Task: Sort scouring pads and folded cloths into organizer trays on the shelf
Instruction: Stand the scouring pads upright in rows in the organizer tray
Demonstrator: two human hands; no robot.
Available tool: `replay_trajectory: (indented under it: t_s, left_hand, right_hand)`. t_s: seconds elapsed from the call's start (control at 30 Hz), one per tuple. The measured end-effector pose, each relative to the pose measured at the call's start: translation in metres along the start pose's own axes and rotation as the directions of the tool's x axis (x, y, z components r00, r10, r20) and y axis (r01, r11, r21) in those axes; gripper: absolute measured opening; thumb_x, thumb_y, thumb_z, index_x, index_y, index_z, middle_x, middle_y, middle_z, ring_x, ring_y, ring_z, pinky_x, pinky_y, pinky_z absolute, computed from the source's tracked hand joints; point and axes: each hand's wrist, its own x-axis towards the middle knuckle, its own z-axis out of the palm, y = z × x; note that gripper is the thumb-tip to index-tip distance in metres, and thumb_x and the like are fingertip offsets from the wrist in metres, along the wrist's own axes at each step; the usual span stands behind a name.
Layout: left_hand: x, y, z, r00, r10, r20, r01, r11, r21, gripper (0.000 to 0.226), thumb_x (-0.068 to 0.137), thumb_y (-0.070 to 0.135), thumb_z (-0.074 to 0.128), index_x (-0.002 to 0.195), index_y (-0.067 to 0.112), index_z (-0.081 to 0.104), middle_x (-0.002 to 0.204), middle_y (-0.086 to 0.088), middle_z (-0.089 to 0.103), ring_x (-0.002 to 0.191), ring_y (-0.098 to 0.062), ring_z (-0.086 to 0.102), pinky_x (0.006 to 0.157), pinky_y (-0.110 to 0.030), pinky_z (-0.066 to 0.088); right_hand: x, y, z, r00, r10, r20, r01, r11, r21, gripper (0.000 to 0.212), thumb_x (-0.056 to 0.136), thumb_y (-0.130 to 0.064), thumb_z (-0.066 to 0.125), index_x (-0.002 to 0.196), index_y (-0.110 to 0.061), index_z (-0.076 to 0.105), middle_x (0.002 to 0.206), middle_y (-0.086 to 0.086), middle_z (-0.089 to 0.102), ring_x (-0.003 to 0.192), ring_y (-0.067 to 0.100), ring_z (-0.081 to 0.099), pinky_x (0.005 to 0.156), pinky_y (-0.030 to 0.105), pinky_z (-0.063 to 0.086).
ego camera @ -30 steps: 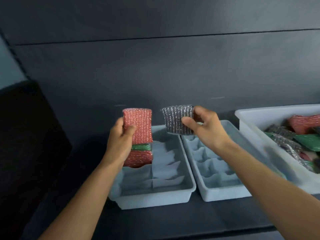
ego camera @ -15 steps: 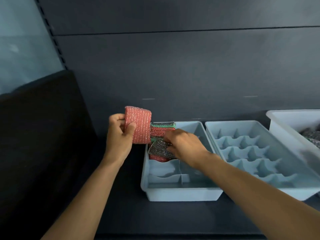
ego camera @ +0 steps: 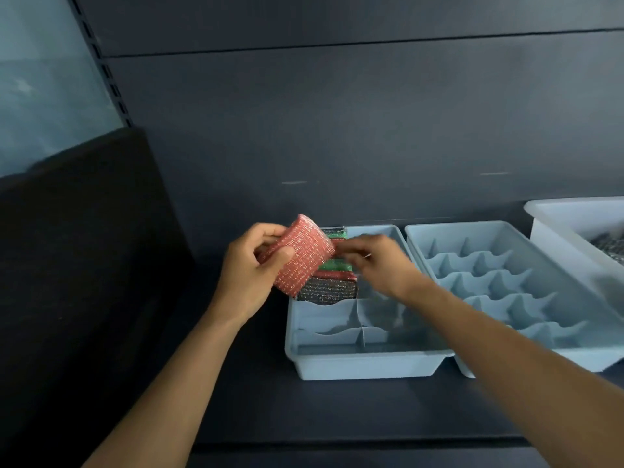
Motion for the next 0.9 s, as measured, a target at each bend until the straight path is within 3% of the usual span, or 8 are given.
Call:
replay_trajectory:
  t_s: [0.07, 0.13, 0.23, 0.37, 0.57, 0.7, 0.8, 0.9]
  left_hand:
    - [-0.002, 0.003, 0.006, 0.987, 0.006, 0.158, -0.014, 0.998, 0.055, 0.023, 0.087, 0.015, 0.071, 0.105, 0.028, 0.067, 0.103, 0.011, 0.068, 0.095, 0.001, 0.064, 0.076, -0.013, 0.050]
    - [-0.004, 0.005, 0.016, 0.953, -0.014, 0.302, -0.047, 0.980, 0.193, 0.023, 0.085, 0.018, 0.073, 0.102, 0.033, 0.068, 0.103, 0.016, 0.067, 0.095, 0.002, 0.063, 0.081, -0.018, 0.052]
    - [-0.005, 0.004, 0.028, 0.909, -0.064, 0.412, -0.118, 0.908, 0.401, 0.023, 0.084, 0.024, 0.076, 0.104, 0.034, 0.070, 0.106, 0.016, 0.068, 0.097, -0.002, 0.063, 0.087, -0.031, 0.055]
    - [-0.007, -0.005, 0.042, 0.920, 0.010, 0.393, -0.263, 0.758, 0.597, 0.026, 0.083, 0.032, 0.075, 0.108, 0.034, 0.069, 0.116, 0.011, 0.068, 0.105, -0.015, 0.060, 0.092, -0.030, 0.046]
    - [-0.007, -0.020, 0.055, 0.891, 0.131, 0.434, -0.412, 0.632, 0.656, 0.021, 0.081, 0.028, 0.077, 0.101, 0.028, 0.069, 0.107, 0.013, 0.058, 0.107, -0.010, 0.051, 0.096, -0.033, 0.042]
    - [-0.002, -0.016, 0.058, 0.877, 0.070, 0.475, -0.427, 0.567, 0.704, 0.026, 0.084, 0.032, 0.074, 0.108, 0.030, 0.065, 0.109, 0.015, 0.051, 0.110, -0.009, 0.049, 0.100, -0.032, 0.039]
    - [-0.002, -0.001, 0.066, 0.900, 0.035, 0.435, -0.374, 0.574, 0.728, 0.041, 0.080, 0.041, 0.076, 0.115, 0.031, 0.058, 0.118, 0.013, 0.051, 0.114, -0.009, 0.050, 0.101, -0.031, 0.038]
    - [-0.006, 0.033, 0.097, 0.910, 0.122, 0.397, -0.348, 0.746, 0.567, 0.036, 0.080, 0.039, 0.076, 0.110, 0.027, 0.060, 0.111, 0.012, 0.054, 0.106, -0.009, 0.053, 0.093, -0.031, 0.045]
  right_hand:
    - [-0.005, 0.009, -0.013, 0.984, 0.109, -0.140, -0.095, 0.990, 0.107, 0.026, 0.092, -0.003, 0.057, 0.112, -0.012, 0.071, 0.100, 0.001, 0.071, 0.090, 0.017, 0.066, 0.093, 0.034, 0.051]
    - [-0.012, 0.013, -0.021, 0.974, 0.170, -0.150, -0.143, 0.975, 0.172, 0.023, 0.092, -0.004, 0.058, 0.110, -0.010, 0.071, 0.097, -0.002, 0.070, 0.087, 0.013, 0.064, 0.093, 0.032, 0.051]
    - [-0.023, 0.015, -0.024, 0.975, 0.182, -0.130, -0.155, 0.968, 0.197, 0.020, 0.092, -0.006, 0.061, 0.108, -0.011, 0.072, 0.100, 0.000, 0.072, 0.090, 0.015, 0.065, 0.090, 0.028, 0.051]
    - [-0.031, 0.015, -0.023, 0.969, 0.194, -0.152, -0.159, 0.963, 0.219, 0.017, 0.092, -0.008, 0.061, 0.103, -0.015, 0.073, 0.090, -0.008, 0.070, 0.087, 0.015, 0.066, 0.086, 0.028, 0.053]
    - [-0.040, 0.018, -0.019, 0.977, 0.167, -0.134, -0.143, 0.975, 0.170, 0.017, 0.092, -0.010, 0.061, 0.103, -0.014, 0.074, 0.093, -0.009, 0.070, 0.087, 0.010, 0.065, 0.084, 0.024, 0.053]
    - [-0.053, 0.024, -0.026, 0.987, 0.140, -0.078, -0.129, 0.983, 0.133, 0.019, 0.093, -0.011, 0.060, 0.105, -0.018, 0.073, 0.097, -0.012, 0.068, 0.086, -0.001, 0.061, 0.077, 0.003, 0.044]
    - [-0.069, 0.034, -0.046, 0.986, 0.119, -0.119, -0.104, 0.986, 0.127, 0.020, 0.092, -0.010, 0.060, 0.103, -0.020, 0.073, 0.096, -0.012, 0.067, 0.082, 0.000, 0.060, 0.074, 0.005, 0.040]
    - [-0.090, 0.049, -0.078, 0.979, 0.115, -0.170, -0.099, 0.990, 0.101, 0.019, 0.091, -0.009, 0.061, 0.102, -0.019, 0.073, 0.091, -0.011, 0.064, 0.078, -0.009, 0.056, 0.073, 0.005, 0.039]
